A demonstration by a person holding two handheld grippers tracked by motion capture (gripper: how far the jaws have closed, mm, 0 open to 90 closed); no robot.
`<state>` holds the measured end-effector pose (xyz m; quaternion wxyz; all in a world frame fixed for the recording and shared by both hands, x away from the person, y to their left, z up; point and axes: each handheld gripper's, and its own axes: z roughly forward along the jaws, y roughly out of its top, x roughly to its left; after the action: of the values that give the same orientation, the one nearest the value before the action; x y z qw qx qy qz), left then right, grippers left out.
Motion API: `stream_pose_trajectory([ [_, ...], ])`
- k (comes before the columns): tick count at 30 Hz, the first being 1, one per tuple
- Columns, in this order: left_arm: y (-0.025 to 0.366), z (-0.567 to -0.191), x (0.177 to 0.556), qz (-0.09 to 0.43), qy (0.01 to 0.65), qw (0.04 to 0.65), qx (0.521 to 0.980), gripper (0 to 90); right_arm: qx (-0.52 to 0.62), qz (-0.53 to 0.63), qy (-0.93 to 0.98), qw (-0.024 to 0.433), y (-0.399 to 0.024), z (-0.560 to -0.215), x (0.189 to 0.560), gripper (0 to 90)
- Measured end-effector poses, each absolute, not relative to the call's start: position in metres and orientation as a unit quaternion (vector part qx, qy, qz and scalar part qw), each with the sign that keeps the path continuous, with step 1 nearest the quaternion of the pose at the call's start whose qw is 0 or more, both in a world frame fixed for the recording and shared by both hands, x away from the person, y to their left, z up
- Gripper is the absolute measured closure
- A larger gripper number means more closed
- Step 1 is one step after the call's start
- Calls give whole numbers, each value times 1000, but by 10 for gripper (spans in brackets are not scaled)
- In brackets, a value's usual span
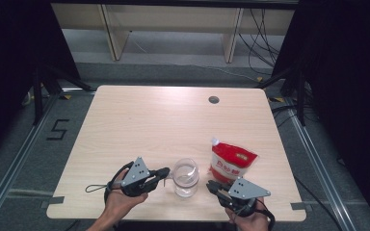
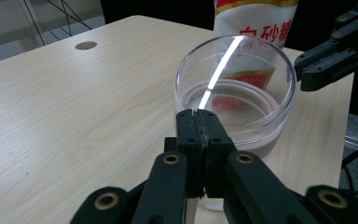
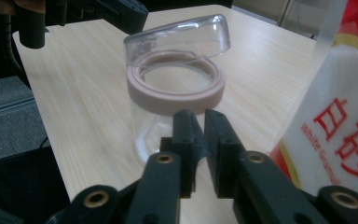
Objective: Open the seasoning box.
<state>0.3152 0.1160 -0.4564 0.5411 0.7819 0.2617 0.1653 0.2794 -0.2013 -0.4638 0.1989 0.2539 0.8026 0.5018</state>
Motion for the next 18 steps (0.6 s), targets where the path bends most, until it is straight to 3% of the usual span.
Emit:
stream_pose_trajectory([
  [18,117,-456,315,169,259,539,784,879,233,515,801,197,-177,-462,297,897],
])
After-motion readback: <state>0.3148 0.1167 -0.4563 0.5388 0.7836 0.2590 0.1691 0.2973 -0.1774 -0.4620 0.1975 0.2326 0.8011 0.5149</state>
